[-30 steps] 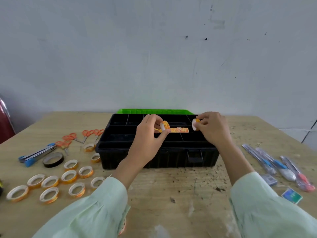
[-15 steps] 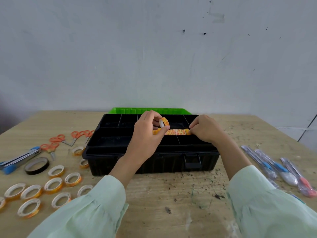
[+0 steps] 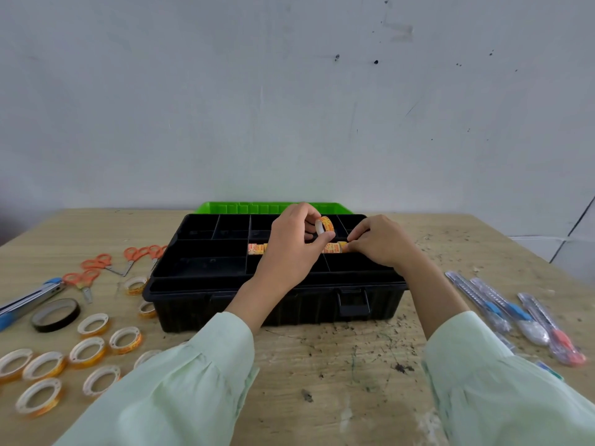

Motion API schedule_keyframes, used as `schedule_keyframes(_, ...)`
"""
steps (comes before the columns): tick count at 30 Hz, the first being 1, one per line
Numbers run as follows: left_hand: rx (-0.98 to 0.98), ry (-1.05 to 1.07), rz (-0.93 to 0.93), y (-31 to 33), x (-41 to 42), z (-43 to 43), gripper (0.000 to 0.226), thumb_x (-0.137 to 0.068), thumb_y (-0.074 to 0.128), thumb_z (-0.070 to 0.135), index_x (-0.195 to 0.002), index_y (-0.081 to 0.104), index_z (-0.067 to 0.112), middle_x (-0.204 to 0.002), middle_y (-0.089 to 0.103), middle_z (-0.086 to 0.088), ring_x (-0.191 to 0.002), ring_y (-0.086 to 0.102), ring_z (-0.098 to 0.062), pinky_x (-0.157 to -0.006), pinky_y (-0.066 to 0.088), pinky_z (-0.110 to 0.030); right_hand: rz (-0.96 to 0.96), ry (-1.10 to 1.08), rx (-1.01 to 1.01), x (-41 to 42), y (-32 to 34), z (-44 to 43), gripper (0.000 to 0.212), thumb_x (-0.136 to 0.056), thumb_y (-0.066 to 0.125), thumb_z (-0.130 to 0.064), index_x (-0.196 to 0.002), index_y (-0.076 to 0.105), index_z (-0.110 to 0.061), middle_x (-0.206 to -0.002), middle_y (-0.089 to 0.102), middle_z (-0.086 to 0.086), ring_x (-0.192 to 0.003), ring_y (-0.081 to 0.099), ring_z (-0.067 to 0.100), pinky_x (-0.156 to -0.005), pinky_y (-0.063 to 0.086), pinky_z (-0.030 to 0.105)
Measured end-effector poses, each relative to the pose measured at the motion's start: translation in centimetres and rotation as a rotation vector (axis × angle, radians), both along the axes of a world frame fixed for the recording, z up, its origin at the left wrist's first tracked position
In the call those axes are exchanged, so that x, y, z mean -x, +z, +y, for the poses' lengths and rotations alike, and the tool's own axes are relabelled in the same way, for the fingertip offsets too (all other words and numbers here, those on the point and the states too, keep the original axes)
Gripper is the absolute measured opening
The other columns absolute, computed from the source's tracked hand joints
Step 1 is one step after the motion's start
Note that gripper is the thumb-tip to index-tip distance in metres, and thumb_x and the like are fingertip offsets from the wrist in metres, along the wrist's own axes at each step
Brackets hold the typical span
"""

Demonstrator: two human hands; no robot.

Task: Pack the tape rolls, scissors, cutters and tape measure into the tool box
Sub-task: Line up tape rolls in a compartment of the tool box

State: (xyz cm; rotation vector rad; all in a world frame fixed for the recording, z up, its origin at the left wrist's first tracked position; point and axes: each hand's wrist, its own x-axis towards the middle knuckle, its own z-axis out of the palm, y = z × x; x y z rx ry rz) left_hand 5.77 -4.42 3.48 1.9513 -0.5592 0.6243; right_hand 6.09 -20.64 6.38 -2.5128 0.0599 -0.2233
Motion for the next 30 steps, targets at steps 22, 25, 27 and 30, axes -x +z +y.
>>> schedule_keyframes(22, -0.543, 0.031, 0.002, -0.5, -0.8, -2.8, 0.029, -0.096, 0.043, 0.021, -0.115, 0.065, 0.017, -0.114, 0.06, 0.002, -0.105, 0.05, -0.015, -0.091, 0.043, -0.033, -0.153, -0.059, -0.012, 1.2, 0.9, -0.6, 0.011, -0.076, 0.066, -0.007, -0.07, 0.07, -0.016, -0.065, 0.067, 0.001, -0.074, 0.069, 0.025, -0.061, 0.053, 0.029)
schedule_keyframes(25, -0.512, 0.027, 0.021, -0.4, -0.7, -2.9, 0.028, -0.096, 0.044, 0.018, -0.113, 0.066, 0.015, -0.11, 0.06, 0.001, -0.103, 0.05, -0.015, -0.09, 0.045, -0.034, -0.126, -0.046, 0.025, 0.5, 0.4, 0.1, 0.009, -0.079, 0.067, -0.01, -0.072, 0.07, -0.015, -0.072, 0.068, 0.004, -0.071, 0.067, 0.02, -0.056, 0.05, 0.024)
schedule_keyframes(27, -0.483, 0.022, 0.047, -0.5, -0.7, -2.8, 0.026, -0.095, 0.046, 0.017, -0.113, 0.065, 0.013, -0.109, 0.06, -0.001, -0.101, 0.05, -0.015, -0.088, 0.046, -0.033, -0.117, -0.057, 0.038, 0.1, 0.2, 0.3, 0.009, -0.082, 0.065, -0.013, -0.075, 0.071, -0.012, -0.082, 0.07, 0.007, -0.065, 0.06, 0.014, -0.049, 0.041, 0.018)
schedule_keyframes(30, -0.446, 0.023, 0.072, -0.6, -0.7, -2.7, 0.024, -0.094, 0.047, 0.015, -0.11, 0.064, 0.012, -0.103, 0.06, -0.001, -0.096, 0.051, -0.014, -0.085, 0.048, -0.034, -0.089, -0.062, 0.037, 0.0, 0.0, 0.3, 0.015, -0.083, 0.061, -0.012, -0.08, 0.074, -0.005, -0.088, 0.072, 0.011, -0.073, 0.061, 0.022, -0.051, 0.039, 0.02)
